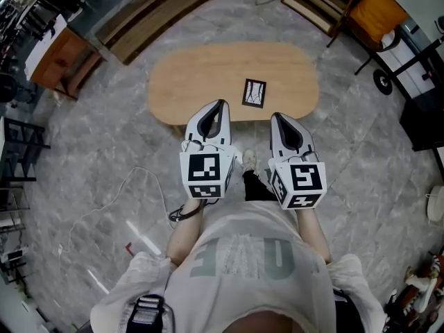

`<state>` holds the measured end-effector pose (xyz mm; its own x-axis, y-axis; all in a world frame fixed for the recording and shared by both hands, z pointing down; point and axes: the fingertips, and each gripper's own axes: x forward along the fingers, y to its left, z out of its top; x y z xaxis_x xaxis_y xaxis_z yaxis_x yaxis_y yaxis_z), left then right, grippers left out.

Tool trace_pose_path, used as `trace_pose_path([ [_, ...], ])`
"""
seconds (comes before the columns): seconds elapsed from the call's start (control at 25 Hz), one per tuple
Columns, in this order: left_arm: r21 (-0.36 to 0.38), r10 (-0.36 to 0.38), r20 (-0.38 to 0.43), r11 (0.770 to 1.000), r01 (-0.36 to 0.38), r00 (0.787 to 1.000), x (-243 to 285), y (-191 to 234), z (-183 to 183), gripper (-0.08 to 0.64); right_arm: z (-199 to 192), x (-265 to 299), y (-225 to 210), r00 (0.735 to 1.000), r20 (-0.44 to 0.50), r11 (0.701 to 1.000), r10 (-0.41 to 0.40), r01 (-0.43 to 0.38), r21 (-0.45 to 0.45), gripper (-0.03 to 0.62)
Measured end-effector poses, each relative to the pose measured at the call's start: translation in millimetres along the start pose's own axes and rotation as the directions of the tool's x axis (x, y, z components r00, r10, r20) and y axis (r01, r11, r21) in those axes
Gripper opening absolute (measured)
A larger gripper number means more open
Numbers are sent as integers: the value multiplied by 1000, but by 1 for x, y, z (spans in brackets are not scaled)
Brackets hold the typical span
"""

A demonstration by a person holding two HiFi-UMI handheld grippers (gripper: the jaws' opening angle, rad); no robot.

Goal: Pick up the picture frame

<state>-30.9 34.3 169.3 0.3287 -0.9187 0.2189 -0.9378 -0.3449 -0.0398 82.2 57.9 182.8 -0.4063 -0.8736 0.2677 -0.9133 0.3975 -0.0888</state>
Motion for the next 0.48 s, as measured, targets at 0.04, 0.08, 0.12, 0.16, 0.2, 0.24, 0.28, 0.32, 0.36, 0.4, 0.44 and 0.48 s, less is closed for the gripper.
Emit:
trace_pose_path([
  [0.04, -5, 11, -5, 1000, -11, 1000, 11, 4, 4, 9, 5, 10, -6, 1000, -2, 1000, 12, -12, 0, 3],
  [0.08, -9, 22, -10, 1000, -22, 1000, 22, 8, 8, 9, 10, 21, -12, 1000, -5, 1000, 26, -26, 2, 3],
  [0.12, -11, 33, -13, 999, -33, 999, 32, 13, 12, 9, 14, 32, -17, 999, -11, 999, 40, -40, 4, 3],
  [0.16, -12, 45, -14, 999, -45, 999, 42, 19, 16, 9, 18, 45, -22, 998, -19, 999, 54, -54, 4, 3],
  [0.2, -13, 58, -16, 998, -58, 998, 53, 25, 19, 9, 21, 58, -26, 997, -27, 998, 67, -67, 2, 3],
  [0.24, -17, 71, -18, 997, -71, 997, 63, 32, 23, 9, 23, 71, -31, 996, -35, 997, 78, -78, -1, 3],
  [0.28, -21, 83, -20, 996, -83, 996, 72, 39, 26, 9, 26, 82, -34, 995, -41, 996, 88, -88, -5, 3],
  [0.32, -26, 92, -21, 995, -93, 996, 81, 45, 28, 9, 29, 93, -38, 994, -45, 995, 96, -96, -8, 3],
  [0.36, -29, 100, -21, 995, -100, 995, 90, 50, 31, 9, 33, 104, -42, 994, -48, 995, 102, -102, -10, 3],
  [0.4, -31, 106, -21, 994, -106, 994, 99, 56, 33, 9, 36, 115, -46, 993, -50, 994, 106, -107, -12, 3],
  [0.44, -33, 110, -23, 993, -111, 994, 109, 61, 34, 9, 38, 126, -50, 993, -53, 994, 108, -109, -13, 3],
  [0.48, -36, 113, -27, 993, -114, 993, 118, 66, 35, 9, 40, 137, -54, 992, -56, 994, 110, -111, -12, 3],
])
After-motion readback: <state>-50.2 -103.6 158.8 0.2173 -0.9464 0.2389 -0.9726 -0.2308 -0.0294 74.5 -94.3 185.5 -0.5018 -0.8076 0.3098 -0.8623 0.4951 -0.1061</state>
